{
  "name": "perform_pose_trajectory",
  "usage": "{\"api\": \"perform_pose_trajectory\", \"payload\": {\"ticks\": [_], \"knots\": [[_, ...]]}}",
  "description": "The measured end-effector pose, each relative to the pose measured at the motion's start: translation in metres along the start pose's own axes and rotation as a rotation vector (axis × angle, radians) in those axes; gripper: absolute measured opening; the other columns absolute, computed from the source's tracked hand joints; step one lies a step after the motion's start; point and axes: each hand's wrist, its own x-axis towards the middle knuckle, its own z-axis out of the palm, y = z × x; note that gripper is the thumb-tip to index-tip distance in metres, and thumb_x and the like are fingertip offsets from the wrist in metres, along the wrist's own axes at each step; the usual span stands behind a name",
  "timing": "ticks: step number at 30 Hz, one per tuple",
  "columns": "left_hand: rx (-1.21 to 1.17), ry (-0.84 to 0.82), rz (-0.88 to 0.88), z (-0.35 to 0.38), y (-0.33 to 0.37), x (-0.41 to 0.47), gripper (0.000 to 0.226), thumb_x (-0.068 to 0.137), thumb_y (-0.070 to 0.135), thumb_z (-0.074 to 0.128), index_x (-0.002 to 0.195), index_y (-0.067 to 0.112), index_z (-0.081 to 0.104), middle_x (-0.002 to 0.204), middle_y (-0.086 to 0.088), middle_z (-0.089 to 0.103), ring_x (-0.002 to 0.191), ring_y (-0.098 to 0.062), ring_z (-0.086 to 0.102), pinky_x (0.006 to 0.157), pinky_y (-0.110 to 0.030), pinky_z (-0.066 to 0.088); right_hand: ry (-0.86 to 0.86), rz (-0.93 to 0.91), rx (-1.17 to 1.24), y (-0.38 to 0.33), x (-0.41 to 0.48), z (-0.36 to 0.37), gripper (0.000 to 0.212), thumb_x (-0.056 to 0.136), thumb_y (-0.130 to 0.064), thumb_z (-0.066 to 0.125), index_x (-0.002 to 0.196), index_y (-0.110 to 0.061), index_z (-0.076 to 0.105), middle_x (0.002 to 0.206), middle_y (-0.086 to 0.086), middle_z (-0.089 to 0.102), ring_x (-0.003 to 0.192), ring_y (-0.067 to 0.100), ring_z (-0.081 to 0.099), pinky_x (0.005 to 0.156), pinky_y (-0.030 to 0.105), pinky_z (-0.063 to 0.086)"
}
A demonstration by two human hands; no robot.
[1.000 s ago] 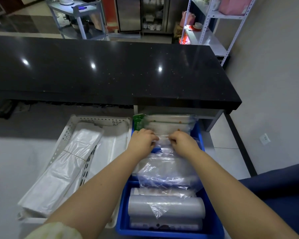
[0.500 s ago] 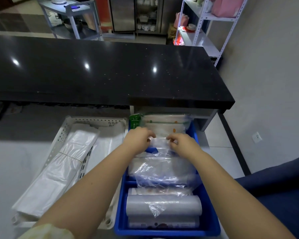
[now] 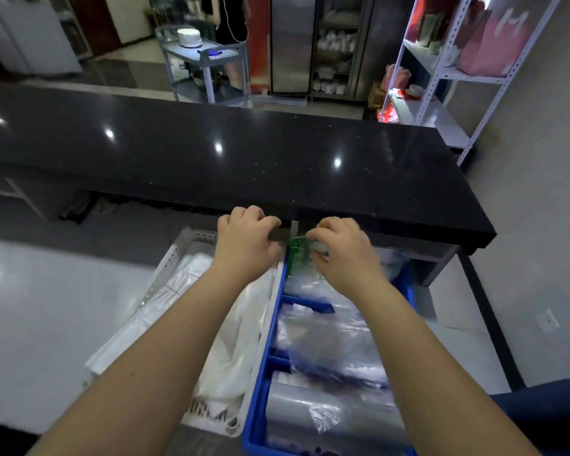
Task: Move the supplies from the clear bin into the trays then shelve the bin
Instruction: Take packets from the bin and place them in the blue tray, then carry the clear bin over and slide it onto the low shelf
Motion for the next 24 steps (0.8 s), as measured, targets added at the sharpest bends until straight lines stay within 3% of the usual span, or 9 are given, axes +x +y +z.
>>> {"api": "perform_pose_trajectory", "payload": {"ticks": [5,11,20,24], "knots": [[0.056,0.126,-0.156,-0.053,-0.019,-0.016,0.041,0.079,0.034,0.061,0.120,0.031,0.060,0.113,0.002,0.056,0.109,-0.024,0.047,0.091,-0.041,0.031,-0.003,-0.217,0.033,-0.038,0.033,-0.031,0.040,0.081,-0.020,0.068,0.120,-0.022,0.061,0.120,-0.001,0.057,0.112,0.024,0.046,0.089,0.039,0.042],[0.183,0.227,-0.367,-0.139,-0.055,-0.047,0.044,0.081,0.040,0.060,0.124,0.031,0.056,0.116,0.002,0.055,0.110,-0.025,0.047,0.092,-0.041,0.032,0.024,-0.504,0.086,-0.114,0.077,-0.061,0.040,0.082,-0.023,0.066,0.121,-0.021,0.060,0.122,0.001,0.057,0.112,0.027,0.046,0.086,0.041,0.042],[0.382,0.292,-0.711,-0.249,-0.119,-0.183,0.049,0.080,0.044,0.059,0.127,0.030,0.053,0.120,-0.002,0.056,0.112,-0.028,0.047,0.091,-0.043,0.034,0.058,-0.864,0.221,-0.275,0.062,-0.057,0.037,0.082,-0.025,0.067,0.119,-0.022,0.062,0.119,-0.001,0.060,0.112,0.028,0.046,0.086,0.038,0.043],[0.433,0.323,-0.835,-0.295,-0.151,-0.252,0.050,0.080,0.042,0.058,0.128,0.030,0.052,0.125,-0.002,0.055,0.116,-0.028,0.046,0.094,-0.043,0.032,0.050,-0.981,0.287,-0.358,0.042,-0.055,0.040,0.081,-0.028,0.069,0.120,-0.023,0.061,0.122,0.001,0.060,0.119,0.030,0.042,0.094,0.042,0.042]]}}
